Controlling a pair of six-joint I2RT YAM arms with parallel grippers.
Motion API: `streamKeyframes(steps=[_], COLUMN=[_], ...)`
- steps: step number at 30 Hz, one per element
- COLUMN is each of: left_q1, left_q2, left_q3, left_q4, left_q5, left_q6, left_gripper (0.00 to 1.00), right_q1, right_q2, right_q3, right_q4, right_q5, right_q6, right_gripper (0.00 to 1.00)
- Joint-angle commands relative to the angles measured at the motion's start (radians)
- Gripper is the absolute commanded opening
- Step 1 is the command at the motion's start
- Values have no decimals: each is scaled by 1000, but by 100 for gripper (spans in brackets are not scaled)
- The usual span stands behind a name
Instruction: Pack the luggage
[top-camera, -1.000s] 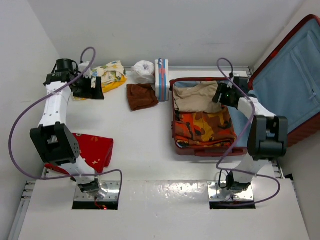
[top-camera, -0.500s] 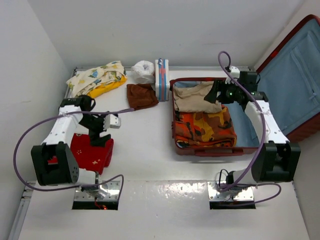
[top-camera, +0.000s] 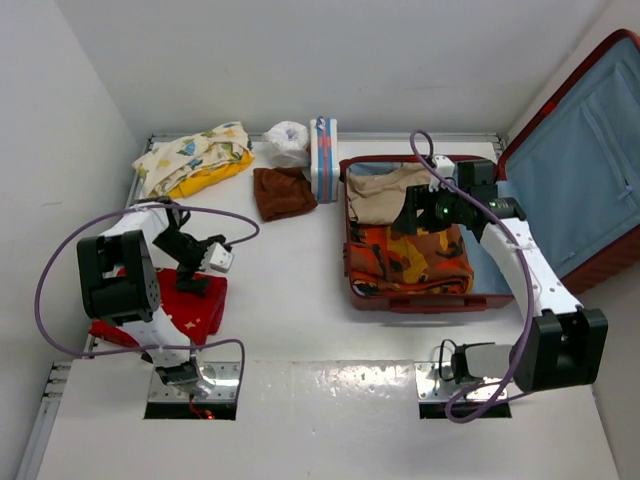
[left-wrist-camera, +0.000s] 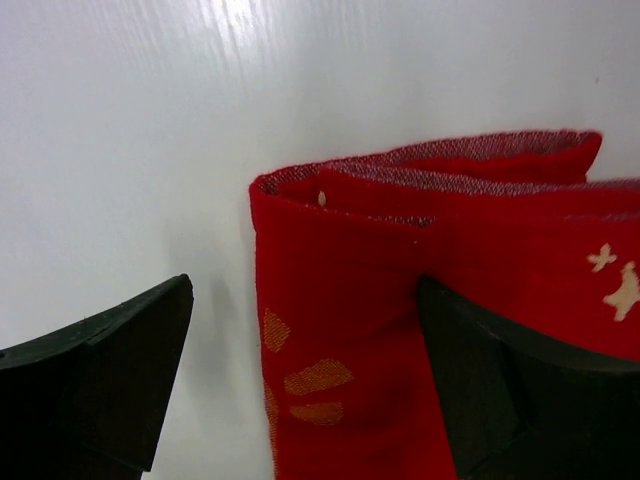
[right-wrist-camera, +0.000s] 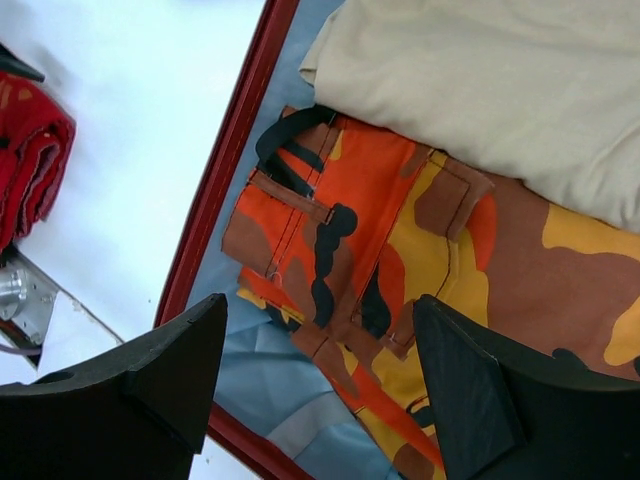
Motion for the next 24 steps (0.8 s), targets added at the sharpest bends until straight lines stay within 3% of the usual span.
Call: streamKeyframes(steps=[1,4,8,11,14,18,24], left_q1=[-2,-2,-11,-20,-32,-42,-81], left_q2=[28,56,94,107,156,207,164], left_q3=[-7,-16,-16,-6,96,276,341], left_q4=[7,7,7,19,-7,-35,17], left_q5=[-44,-75,-75,-41,67,265,395], left_q6=[148,160,150,96,-25,-220,-382], left_gripper=[97,89,52,40,20,6,0], right_q1=[19,48,88,134,179,225,340], right_q2=[-12,-11,-27,-27,-6,46,187], right_q3=[5,-1,-56,-98,-122,-119,-40], right_q4=[-6,-5,70,141,223,333,504], right_q5=[-9,-24,-50,-44,-35,-16,40], right_q6=[-24,-13,28,79,168,273,363], right_gripper=[74,74,74,75,78,83,88])
